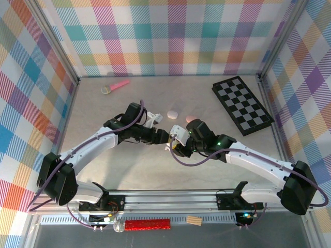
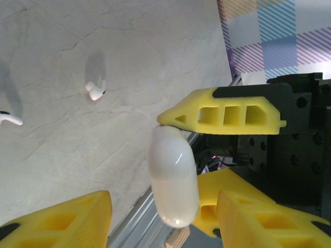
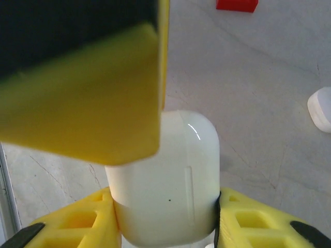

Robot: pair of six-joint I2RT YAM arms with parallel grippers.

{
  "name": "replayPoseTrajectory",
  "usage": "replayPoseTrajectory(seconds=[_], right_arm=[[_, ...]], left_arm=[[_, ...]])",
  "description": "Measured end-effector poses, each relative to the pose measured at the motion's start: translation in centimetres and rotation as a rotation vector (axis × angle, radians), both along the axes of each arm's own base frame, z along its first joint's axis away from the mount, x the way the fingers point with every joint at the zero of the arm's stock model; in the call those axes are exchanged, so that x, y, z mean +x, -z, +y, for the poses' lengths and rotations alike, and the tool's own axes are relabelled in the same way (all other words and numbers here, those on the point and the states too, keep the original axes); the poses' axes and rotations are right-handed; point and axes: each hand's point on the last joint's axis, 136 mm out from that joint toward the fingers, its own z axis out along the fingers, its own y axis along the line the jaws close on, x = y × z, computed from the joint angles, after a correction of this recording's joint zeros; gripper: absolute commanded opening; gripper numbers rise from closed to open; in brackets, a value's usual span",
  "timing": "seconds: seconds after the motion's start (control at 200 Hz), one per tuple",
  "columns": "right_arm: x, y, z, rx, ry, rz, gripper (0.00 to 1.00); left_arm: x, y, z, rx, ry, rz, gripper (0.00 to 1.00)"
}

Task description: Insert the wireless bluetooth earbuds into the charging case

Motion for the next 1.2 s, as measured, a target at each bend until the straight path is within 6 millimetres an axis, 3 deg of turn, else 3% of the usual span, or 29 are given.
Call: replayPoseTrajectory(seconds=[0.155,0.385,0.445,0.57,0.63,0.745,0.905,1.065,1.2], right_arm=[[0.0,-0.2,0.1,0.01,-0.004,0.001,0.37],[0.4,-0.4,0.1,0.019,0.004,-0.006,0.42],[0.4,-0.4,0.0,0.019,0.006,-0.005,0.5],[0.6,-0.8,-0.1,0.039,0.006,-0.006,0.78],[0.5,-1.5,-0.2,0.069,0.002,0.003,0.84],[-0.1,-3.9,-0.8,0.171,-0.01,0.014,0.86],[-0.4,-7.4,-3.2,0.375,0.032,0.084,0.88],[0.5,-9.4,-4.7,0.568,0.084,0.211,0.8],[0.8,-10.6,-4.9,0.681,0.072,0.321,0.71]], left_arm=[[-0.5,-0.1,-0.8,-0.018,0.028,0.004,0.41],[-0.5,-0.1,-0.9,-0.018,0.029,0.005,0.18],[-0.4,-0.2,-1.0,-0.023,0.029,-0.003,0.16],[-0.2,-0.6,-1.3,-0.041,0.037,-0.031,0.09],[0.2,-0.9,-1.5,-0.057,0.039,-0.06,0.07],[0.8,-1.0,-1.9,-0.091,0.047,-0.131,0.07],[0.7,-1.4,-1.7,-0.146,0.068,-0.263,0.08],[-0.6,-4.8,-1.6,-0.303,0.138,-0.52,0.07],[-1.6,-7.7,-1.8,-0.426,0.2,-0.686,0.09]])
